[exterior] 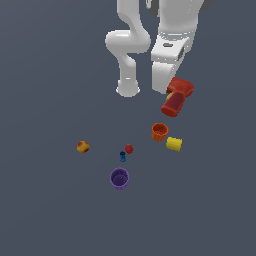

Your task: Pick up a designated object from a clutter of objects.

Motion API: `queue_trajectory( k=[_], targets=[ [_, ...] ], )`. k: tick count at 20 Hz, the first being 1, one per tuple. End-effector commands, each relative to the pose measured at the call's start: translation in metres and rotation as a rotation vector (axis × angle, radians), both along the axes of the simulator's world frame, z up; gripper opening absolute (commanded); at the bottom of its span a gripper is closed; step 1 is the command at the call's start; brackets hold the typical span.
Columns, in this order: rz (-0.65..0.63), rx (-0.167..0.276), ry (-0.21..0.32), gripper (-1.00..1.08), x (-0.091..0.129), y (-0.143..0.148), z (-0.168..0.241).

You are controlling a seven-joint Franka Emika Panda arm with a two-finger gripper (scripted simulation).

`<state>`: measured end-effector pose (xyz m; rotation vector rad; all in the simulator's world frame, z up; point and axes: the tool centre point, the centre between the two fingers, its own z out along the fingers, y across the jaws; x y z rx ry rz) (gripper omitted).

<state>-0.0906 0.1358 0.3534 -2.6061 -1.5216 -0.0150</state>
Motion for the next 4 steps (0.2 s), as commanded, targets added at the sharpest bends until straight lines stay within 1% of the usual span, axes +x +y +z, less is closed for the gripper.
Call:
queue_trajectory(
  k=[1,4],
  targets=[
    [0.000,0.001,-0.003,-1.00,0.0008,0.0008,0.0040],
    [-0.001,0.001,-0.003,-1.00,0.0015,0.0004,0.0029]
  ],
)
